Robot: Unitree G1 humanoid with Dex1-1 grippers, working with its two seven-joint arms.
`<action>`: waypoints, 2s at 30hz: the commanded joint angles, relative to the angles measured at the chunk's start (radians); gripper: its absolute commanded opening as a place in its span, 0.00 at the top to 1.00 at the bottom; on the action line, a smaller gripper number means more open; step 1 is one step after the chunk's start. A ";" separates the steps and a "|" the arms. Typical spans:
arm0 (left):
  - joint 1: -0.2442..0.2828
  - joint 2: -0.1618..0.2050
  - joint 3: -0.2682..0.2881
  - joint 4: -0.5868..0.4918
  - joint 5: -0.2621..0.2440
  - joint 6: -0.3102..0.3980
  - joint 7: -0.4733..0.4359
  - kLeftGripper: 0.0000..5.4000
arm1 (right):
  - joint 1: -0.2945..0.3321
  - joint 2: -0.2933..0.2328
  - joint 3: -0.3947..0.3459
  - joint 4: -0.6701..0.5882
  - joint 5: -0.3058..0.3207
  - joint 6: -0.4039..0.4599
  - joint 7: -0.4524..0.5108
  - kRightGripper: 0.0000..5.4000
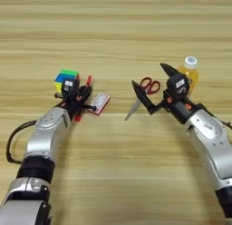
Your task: Move the objects on the table
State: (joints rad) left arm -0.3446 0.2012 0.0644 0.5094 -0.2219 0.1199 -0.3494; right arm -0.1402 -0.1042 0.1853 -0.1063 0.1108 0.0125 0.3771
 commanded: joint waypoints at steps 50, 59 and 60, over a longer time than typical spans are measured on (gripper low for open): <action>0.007 -0.062 -0.010 0.161 0.089 -0.116 0.067 0.46 | -0.013 0.000 -0.009 0.027 -0.001 -0.002 -0.003 0.00; 0.016 -0.073 -0.010 0.126 0.077 -0.152 0.047 0.32 | -0.014 0.000 -0.010 0.031 -0.001 -0.005 -0.003 0.00; 0.018 -0.075 -0.009 0.118 0.074 -0.158 0.043 0.32 | -0.013 0.000 -0.010 0.031 -0.001 -0.005 -0.003 0.00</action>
State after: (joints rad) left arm -0.3569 0.1362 0.0621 0.6348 -0.1547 -0.0404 -0.2968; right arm -0.1407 -0.1050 0.1838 -0.0804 0.1106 0.0113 0.3769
